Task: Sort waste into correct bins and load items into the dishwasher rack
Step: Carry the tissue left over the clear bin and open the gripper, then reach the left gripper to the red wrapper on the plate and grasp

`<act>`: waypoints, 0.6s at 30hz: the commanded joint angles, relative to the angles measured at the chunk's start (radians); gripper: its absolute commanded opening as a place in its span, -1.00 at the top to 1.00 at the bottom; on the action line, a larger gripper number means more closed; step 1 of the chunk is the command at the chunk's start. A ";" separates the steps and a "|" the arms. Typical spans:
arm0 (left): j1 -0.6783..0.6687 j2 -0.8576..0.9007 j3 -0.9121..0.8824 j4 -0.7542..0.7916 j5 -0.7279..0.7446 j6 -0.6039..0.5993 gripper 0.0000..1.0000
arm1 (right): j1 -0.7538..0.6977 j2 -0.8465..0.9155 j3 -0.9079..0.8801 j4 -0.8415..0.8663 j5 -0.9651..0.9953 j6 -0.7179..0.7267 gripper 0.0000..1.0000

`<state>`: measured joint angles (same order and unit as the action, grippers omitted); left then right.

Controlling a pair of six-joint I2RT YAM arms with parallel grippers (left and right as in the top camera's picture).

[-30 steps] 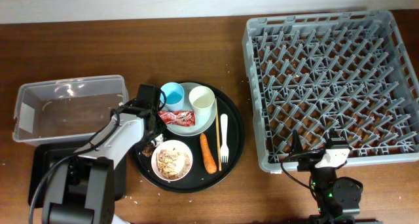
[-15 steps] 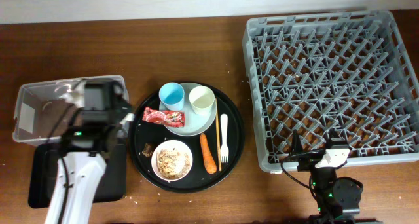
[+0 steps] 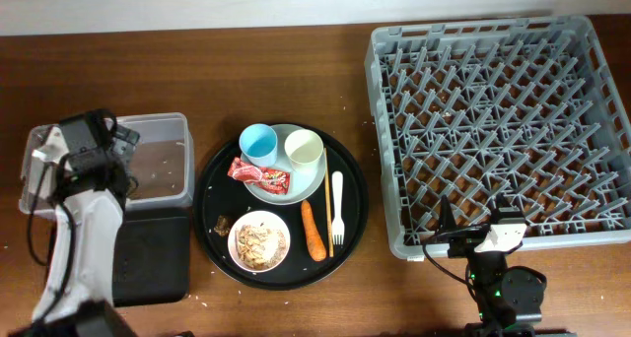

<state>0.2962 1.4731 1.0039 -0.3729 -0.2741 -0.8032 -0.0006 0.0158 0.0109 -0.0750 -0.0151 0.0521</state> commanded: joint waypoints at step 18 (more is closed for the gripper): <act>-0.555 -0.176 0.011 -0.439 0.200 0.497 -0.99 | -0.006 -0.007 -0.005 -0.005 0.009 0.002 -0.97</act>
<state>-0.2607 1.2903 1.0145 -0.7891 -0.0151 -0.3771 -0.0006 0.0158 0.0109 -0.0750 -0.0151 0.0525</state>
